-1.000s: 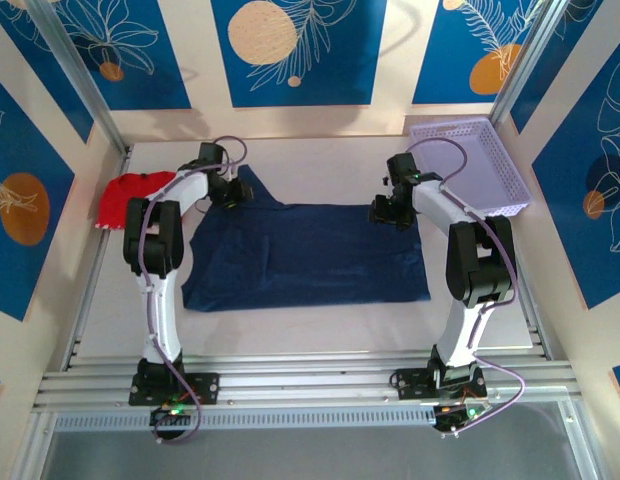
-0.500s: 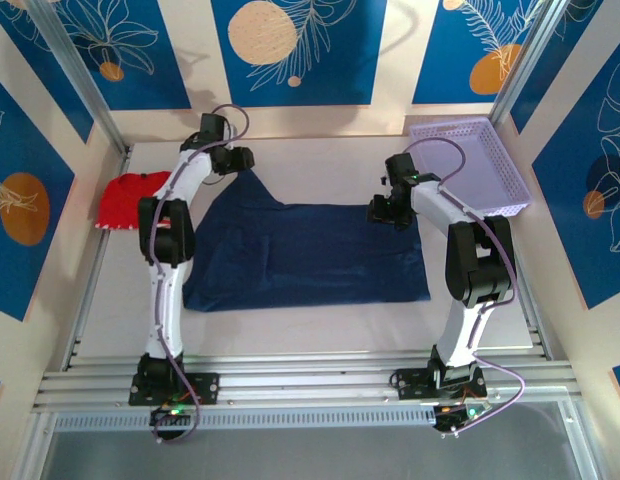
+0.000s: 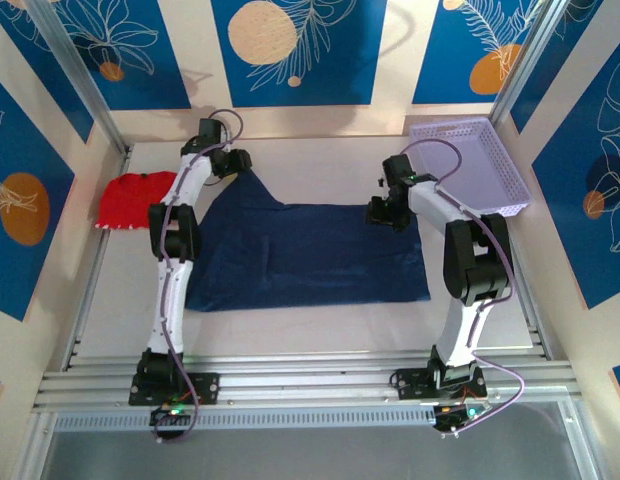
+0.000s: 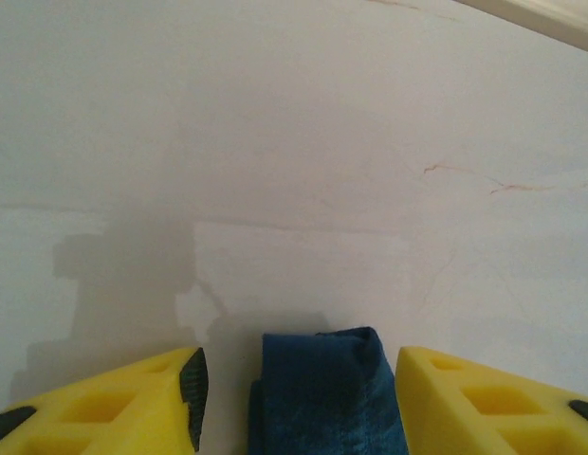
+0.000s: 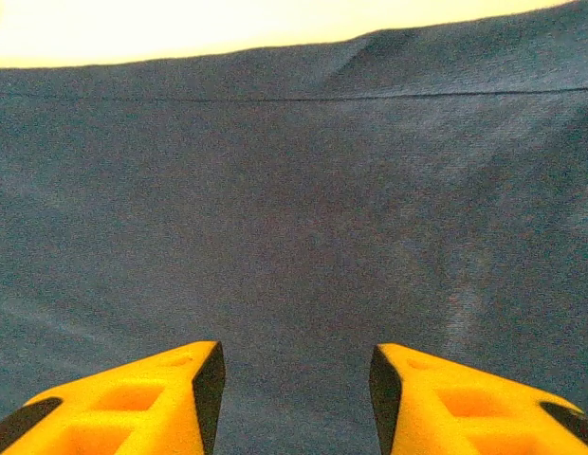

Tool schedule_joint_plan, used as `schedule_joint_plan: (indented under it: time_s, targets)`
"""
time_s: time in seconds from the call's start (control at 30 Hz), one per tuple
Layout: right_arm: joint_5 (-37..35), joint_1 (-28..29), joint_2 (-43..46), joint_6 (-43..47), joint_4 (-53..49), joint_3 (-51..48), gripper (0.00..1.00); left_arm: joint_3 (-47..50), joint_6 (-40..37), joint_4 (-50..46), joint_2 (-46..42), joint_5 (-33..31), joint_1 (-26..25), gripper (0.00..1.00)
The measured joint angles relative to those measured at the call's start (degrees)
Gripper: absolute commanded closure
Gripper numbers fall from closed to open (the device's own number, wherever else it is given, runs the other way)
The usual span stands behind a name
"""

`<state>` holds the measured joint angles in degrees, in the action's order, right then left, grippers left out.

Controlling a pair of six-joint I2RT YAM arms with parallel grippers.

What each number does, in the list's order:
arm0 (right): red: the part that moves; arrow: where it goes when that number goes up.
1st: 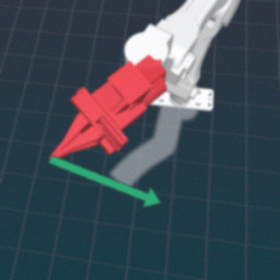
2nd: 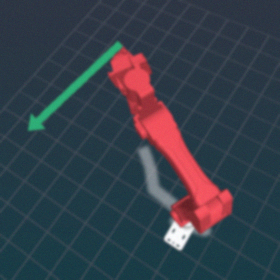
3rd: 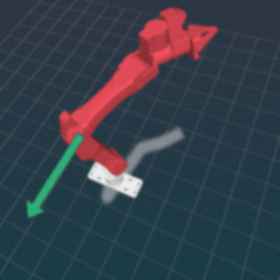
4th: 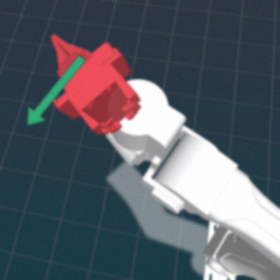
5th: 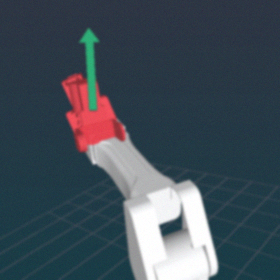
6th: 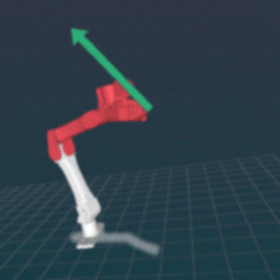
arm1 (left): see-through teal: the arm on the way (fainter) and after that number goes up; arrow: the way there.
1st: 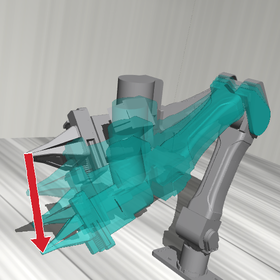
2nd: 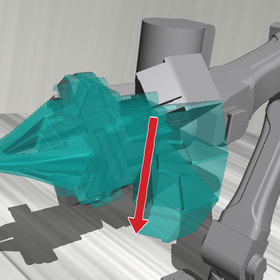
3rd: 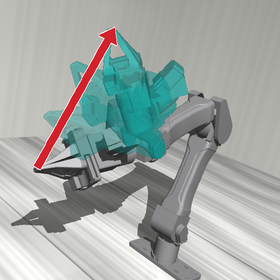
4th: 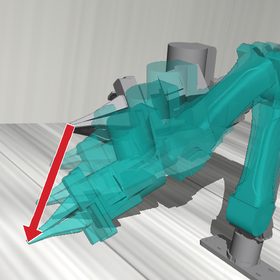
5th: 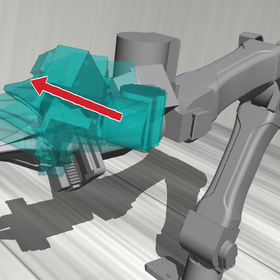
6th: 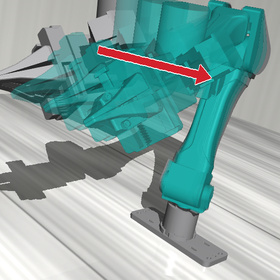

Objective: Fold the inside-out t-shirt

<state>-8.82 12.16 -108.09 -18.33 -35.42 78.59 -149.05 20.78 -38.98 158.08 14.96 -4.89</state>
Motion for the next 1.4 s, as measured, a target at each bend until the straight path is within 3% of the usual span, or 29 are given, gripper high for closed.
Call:
schedule_joint_plan:
  time_s: [0.7,0.87,1.2,1.4]
  targets:
    - [-0.7,1.0,-2.8,0.0,-0.6,2.4,0.53,-0.7,3.4,1.2,1.5,5.6,1.4,0.95]
    - [-4.5,0.0,-3.8,-1.2,-2.7,7.2,0.51,-0.7,3.9,2.1,1.5,5.9,1.7,1.0]
    - [-12.2,-7.2,-13.2,-5.2,-7.1,17.8,0.52,-0.7,4.4,2.1,1.2,7.6,1.8,1.0]
    - [-12.7,-8.9,-19.4,-6.1,-10.6,23.4,0.52,-0.7,4.4,2.1,0.3,8.1,1.8,1.0]
